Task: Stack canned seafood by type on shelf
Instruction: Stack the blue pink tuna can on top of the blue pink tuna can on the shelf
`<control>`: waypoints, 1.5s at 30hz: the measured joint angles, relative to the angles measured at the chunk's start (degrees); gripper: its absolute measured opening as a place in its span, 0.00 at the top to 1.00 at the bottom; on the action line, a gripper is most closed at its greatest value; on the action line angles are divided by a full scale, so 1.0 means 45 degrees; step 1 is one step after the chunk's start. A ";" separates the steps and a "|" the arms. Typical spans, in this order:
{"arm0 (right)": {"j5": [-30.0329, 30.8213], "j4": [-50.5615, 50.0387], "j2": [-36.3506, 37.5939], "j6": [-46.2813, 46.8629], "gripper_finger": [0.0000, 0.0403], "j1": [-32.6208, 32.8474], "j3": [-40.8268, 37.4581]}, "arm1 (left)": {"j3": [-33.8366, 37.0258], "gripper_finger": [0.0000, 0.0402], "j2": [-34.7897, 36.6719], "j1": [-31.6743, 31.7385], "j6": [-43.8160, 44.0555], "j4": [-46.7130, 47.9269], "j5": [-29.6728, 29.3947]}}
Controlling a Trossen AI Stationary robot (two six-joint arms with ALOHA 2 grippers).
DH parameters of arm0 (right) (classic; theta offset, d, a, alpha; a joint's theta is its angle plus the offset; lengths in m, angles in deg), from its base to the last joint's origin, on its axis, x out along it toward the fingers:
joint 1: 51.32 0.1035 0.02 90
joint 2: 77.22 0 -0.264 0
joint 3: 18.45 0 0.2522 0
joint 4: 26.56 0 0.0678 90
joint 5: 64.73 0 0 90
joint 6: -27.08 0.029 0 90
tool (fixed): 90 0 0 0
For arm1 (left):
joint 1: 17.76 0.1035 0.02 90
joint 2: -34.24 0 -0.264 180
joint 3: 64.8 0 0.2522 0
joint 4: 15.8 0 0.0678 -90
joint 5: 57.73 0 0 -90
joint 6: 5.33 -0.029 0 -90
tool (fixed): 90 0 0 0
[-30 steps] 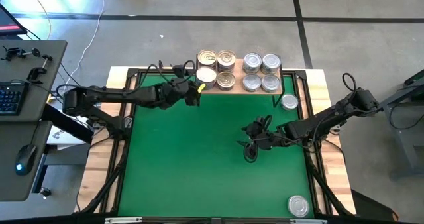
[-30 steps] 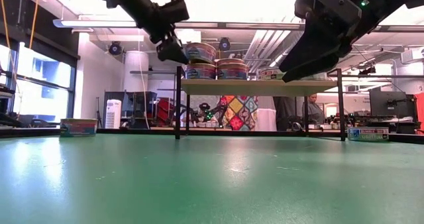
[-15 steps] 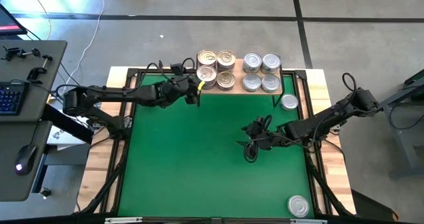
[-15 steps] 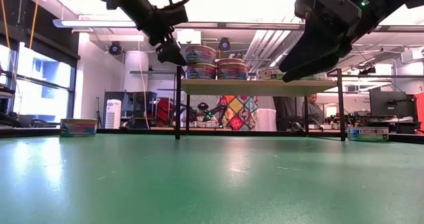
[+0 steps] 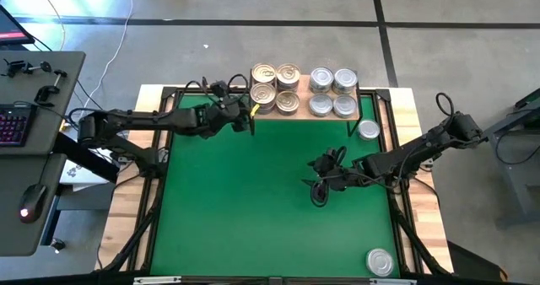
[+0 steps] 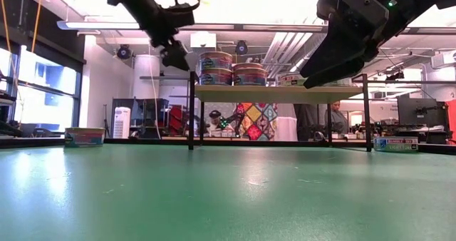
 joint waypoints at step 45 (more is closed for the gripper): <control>0.0034 0.2188 -0.1670 -0.1783 0.27 0.0646 0.0000 | 0.4148 0.99 0.0986 0.6419 1.0845 0.7296 0.5124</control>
